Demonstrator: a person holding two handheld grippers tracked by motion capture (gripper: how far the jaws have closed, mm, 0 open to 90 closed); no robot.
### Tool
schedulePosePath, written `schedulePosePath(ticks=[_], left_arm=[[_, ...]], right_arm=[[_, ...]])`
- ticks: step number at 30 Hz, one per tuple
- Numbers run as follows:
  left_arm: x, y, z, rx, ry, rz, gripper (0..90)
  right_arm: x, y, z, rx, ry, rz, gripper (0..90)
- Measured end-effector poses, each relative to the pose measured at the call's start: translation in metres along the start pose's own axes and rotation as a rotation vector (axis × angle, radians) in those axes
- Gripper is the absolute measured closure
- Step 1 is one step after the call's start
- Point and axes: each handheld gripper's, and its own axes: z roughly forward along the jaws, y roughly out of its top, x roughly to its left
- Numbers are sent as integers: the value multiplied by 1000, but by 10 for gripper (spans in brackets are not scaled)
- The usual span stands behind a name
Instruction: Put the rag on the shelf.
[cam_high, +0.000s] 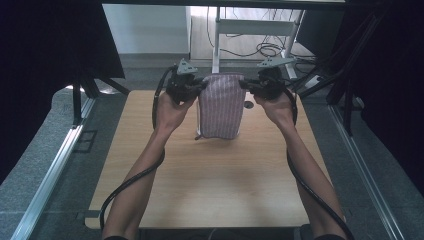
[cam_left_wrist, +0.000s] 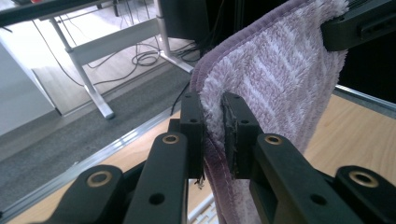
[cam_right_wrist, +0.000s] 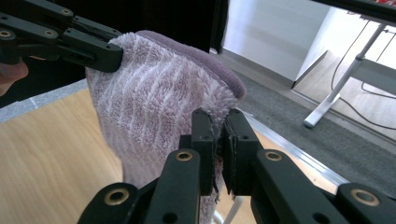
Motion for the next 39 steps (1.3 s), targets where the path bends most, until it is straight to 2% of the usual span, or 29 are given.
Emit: schedulePosePath(ticks=[10,14,19,24,35,39], left_arm=[[15,25,0,-14,30,4,789],[22,34,3,-13,28,-22,789],[28,42,5,-12,31,-34,789],[37,51,13,9,42,-56,787],[52,46,34,42,62,-103,781],[58,42,44,65,87,-113,779]], right_arm=[[-10,27,3,-25,-31,-11,839],[-14,37,5,-31,-42,-9,837],[-19,49,9,-29,-56,-6,835],[-25,57,15,-25,-67,7,827],[-40,52,38,-13,-90,41,808],[-44,49,42,-12,-103,47,809]])
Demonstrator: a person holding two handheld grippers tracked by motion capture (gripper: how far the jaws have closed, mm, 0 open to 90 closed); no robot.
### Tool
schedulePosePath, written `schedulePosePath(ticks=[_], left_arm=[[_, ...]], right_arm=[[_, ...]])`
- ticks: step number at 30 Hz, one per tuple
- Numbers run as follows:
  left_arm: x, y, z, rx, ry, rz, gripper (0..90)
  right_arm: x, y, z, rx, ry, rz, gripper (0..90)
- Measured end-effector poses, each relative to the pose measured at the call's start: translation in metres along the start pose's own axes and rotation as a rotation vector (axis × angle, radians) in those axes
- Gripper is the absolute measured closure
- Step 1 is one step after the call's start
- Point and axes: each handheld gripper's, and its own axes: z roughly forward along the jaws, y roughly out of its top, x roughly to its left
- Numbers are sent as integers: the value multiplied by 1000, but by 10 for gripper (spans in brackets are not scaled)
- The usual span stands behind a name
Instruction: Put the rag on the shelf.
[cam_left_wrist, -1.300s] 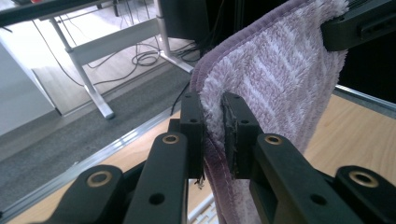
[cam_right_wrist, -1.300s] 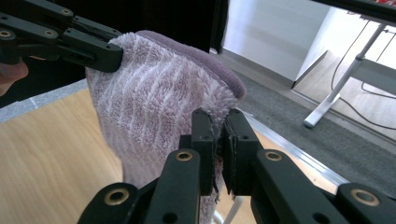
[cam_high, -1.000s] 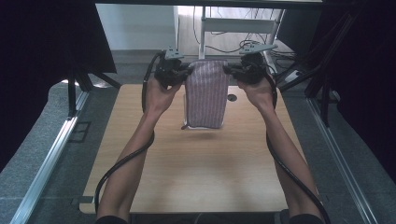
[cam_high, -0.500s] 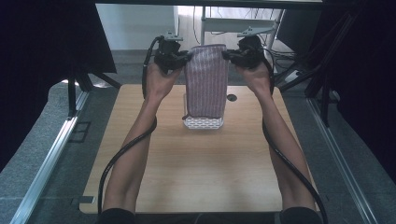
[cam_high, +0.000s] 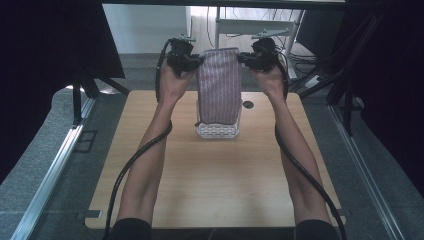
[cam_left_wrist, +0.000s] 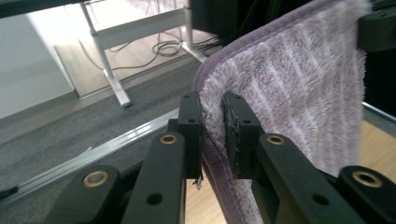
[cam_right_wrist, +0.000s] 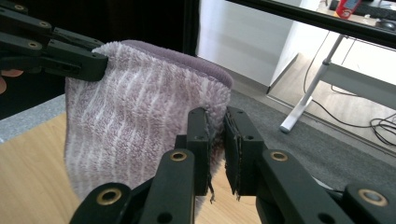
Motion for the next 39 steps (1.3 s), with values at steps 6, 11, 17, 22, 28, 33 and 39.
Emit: schedulePosePath(ticks=[6,11,17,22,28,33,39], left_arm=[[6,-7,13,26,-2,-6,780],[5,-7,17,24,-6,-14,782],[3,-6,15,21,-3,-11,782],[2,-5,12,11,-2,-13,783],[2,-5,12,12,-6,-8,783],[1,-5,12,14,-12,4,784],[1,-1,4,-11,-21,0,785]], right_arm=[[-8,-11,8,14,-2,34,825],[-7,-19,14,24,16,38,819],[-4,-29,26,72,75,60,601],[-1,-46,47,173,177,115,450],[-1,-59,60,201,227,165,521],[0,-62,59,195,254,183,792],[2,-55,46,159,263,174,870]])
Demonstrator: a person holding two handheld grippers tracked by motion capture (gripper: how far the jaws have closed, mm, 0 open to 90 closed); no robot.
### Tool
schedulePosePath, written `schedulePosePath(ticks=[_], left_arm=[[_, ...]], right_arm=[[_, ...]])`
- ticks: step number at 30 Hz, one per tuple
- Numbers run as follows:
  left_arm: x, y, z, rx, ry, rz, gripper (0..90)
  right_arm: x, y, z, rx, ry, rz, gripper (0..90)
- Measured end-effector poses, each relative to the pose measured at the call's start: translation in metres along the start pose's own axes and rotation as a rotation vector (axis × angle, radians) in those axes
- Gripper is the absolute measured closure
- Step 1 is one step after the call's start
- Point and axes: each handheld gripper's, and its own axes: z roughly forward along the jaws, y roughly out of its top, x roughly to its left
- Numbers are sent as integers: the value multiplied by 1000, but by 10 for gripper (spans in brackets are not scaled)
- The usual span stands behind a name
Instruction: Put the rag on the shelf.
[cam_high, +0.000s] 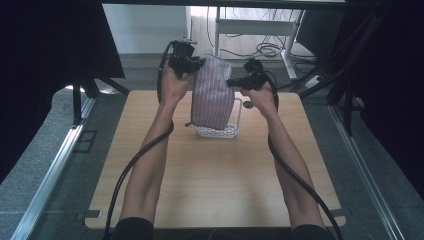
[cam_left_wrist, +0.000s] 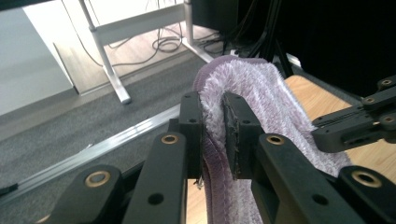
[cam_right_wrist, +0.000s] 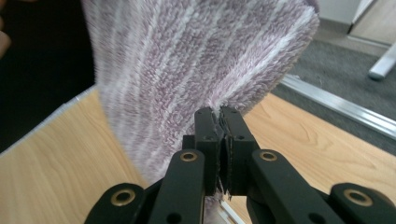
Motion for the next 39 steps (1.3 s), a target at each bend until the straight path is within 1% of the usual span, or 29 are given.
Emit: schedulePosePath(ticks=[1,2,3,4,6,7,8,9,10,13,14,15,16,19,21,22,23,24,25,26,27,28,30,31,33,34,35,37,39], left_arm=[[0,0,0,0,0,0,785],[1,4,-3,-17,-4,-13,785],[1,4,-3,-17,-4,-13,784],[2,7,-2,-14,7,-7,784],[2,8,2,1,18,-10,780],[2,8,2,1,18,-10,778],[3,6,10,20,34,-4,775],[3,6,10,20,34,-4,772],[4,2,21,55,57,7,769],[6,-4,33,86,67,14,765],[8,-10,44,113,83,28,763],[8,-10,44,113,83,28,762],[9,-12,49,124,86,28,761],[9,-18,64,138,94,35,761],[9,-22,73,160,108,42,684],[8,-25,77,177,119,43,619],[7,-27,79,185,132,46,619],[7,-30,81,191,135,45,503],[7,-30,81,191,135,45,454],[8,-31,78,194,130,27,418],[9,-31,76,192,118,17,391],[9,-31,76,192,118,17,379],[11,-30,68,187,90,16,368],[11,-30,68,187,90,16,357],[11,-30,63,186,66,12,343],[10,-31,57,185,57,22,326],[10,-31,57,185,57,22,319],[9,-32,53,179,31,18,306],[8,-33,48,174,15,16,287]], right_arm=[[1,2,-4,-16,3,-2,870],[2,5,-8,-26,-1,-5,869],[2,5,-8,-26,-1,-5,869],[3,10,-14,-51,-9,-5,866],[1,14,-19,-65,-29,-5,863],[1,14,-19,-65,-29,-5,863],[-1,16,-20,-54,-50,-2,860],[-2,15,-18,-46,-57,-1,859],[-3,14,-16,-38,-67,-2,858],[-6,10,-11,-26,-85,1,856],[-9,5,-6,-8,-104,8,857],[-9,5,-6,-8,-104,8,857],[-12,2,-2,2,-101,19,857],[-14,0,1,11,-109,17,857],[-14,-2,4,31,-116,18,839],[-14,-3,5,37,-119,20,810],[-14,-3,5,37,-119,20,810],[-15,-4,6,56,-125,17,776],[-15,-4,6,56,-125,17,776],[-16,-7,7,60,-132,18,719],[-16,-8,7,65,-132,19,711],[-16,-8,7,65,-132,19,711],[-18,-13,7,69,-141,18,675],[-19,-14,7,67,-145,18,663],[-19,-15,6,65,-147,20,650],[-20,-17,4,56,-149,27,608],[-20,-17,4,56,-149,27,608],[-21,-18,2,51,-147,29,584],[-20,-20,0,41,-155,26,537]])
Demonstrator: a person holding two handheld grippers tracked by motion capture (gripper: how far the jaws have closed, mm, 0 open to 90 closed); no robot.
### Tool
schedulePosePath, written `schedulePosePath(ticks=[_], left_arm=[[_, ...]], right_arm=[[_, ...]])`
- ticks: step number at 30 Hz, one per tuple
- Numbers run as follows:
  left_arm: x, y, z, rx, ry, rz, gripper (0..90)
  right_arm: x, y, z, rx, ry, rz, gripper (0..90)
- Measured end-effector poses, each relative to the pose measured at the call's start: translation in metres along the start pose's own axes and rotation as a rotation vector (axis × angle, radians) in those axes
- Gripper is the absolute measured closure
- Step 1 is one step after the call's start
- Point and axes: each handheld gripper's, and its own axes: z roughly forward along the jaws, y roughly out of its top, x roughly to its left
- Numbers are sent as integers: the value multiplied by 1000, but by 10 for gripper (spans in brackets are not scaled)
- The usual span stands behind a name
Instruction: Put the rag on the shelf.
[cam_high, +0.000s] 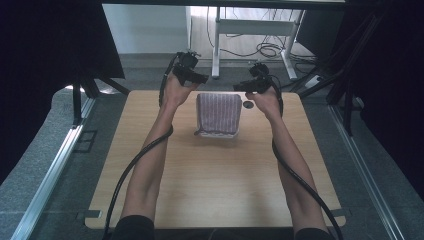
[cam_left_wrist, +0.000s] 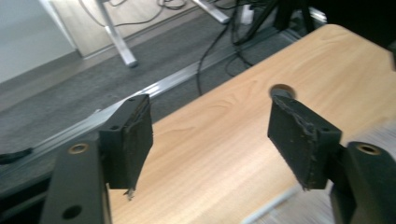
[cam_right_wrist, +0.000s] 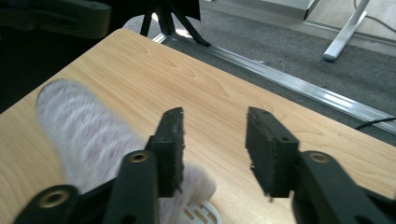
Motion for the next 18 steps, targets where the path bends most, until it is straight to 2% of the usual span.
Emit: schedulePosePath(ticks=[1,2,5,6,8,9,12,13,18], left_arm=[[-1,-2,-4,-3,-24,-2,270],[-1,-2,-4,-3,-24,-2,261],[-5,-6,-9,-12,-50,3,248],[-8,-9,-11,-13,-71,6,220],[-9,-11,-12,-10,-77,10,212],[-11,-13,-13,-16,-85,12,195],[-16,-19,-18,-29,-108,16,172],[-18,-24,-22,-37,-127,17,166],[-22,-35,-30,-52,-155,13,138]], right_arm=[[-1,-2,-2,-15,0,4,498],[-1,-2,-2,-15,0,4,498],[2,-4,-6,-29,-2,-6,436],[4,-6,-9,-43,-2,-17,386],[6,-7,-12,-53,-2,-21,370],[9,-9,-16,-67,9,-24,331],[13,-11,-20,-67,15,-41,302],[17,-14,-24,-74,23,-59,270],[29,-24,-31,-67,42,-88,224]])
